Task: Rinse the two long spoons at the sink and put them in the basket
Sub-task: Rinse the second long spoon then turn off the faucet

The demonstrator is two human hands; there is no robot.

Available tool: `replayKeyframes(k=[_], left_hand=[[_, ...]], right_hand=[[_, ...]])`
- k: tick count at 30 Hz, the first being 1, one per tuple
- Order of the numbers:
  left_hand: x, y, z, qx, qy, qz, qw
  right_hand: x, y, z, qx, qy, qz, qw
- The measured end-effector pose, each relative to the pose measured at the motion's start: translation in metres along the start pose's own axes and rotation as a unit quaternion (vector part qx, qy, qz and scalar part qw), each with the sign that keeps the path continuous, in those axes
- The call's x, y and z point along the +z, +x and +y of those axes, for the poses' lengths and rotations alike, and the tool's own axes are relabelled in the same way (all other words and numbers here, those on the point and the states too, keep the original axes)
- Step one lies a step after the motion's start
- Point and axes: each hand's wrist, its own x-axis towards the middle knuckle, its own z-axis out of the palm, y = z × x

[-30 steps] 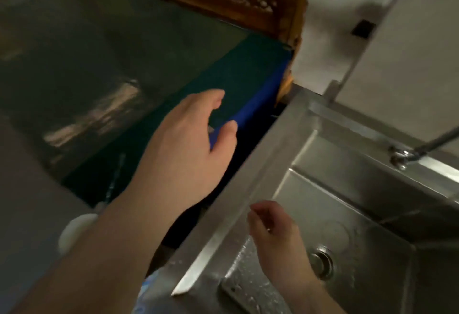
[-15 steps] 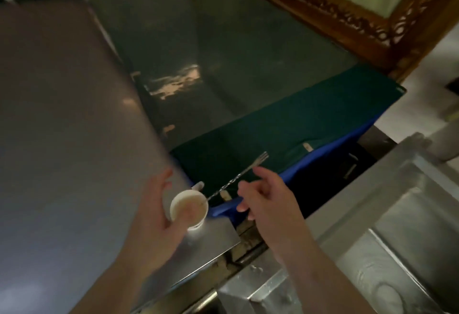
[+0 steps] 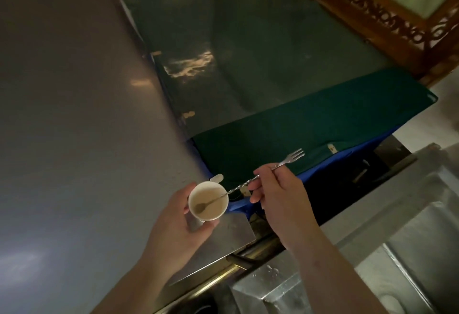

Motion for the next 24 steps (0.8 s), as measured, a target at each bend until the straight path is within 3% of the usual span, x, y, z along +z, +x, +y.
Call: replayKeyframes(k=[6, 10, 13, 18, 24], left_hand=[[-0.001, 0.0, 0.003, 0.01, 0.01, -0.001, 1.0], [-0.005, -0.003, 0.005, -0.015, 0.005, -0.01, 1.0], [-0.014, -0.01, 0.018, -0.033, 0.01, 0.03, 0.999], [-0.009, -0.019, 0.058, 0.073, 0.031, 0.043, 0.996], [0.036, -0.022, 0.127, 0.149, 0.018, -0.025, 0.988]], right_hand=[[-0.01, -0.007, -0.004, -0.003, 0.045, 0.037, 0.998], [-0.025, -0.015, -0.01, 0.021, 0.175, 0.075, 0.982], [-0.041, -0.024, -0.009, 0.036, 0.273, 0.096, 0.957], [-0.075, -0.043, 0.002, 0.033, 0.39, 0.125, 0.911], [-0.134, -0.072, 0.022, -0.002, 0.466, 0.187, 0.865]])
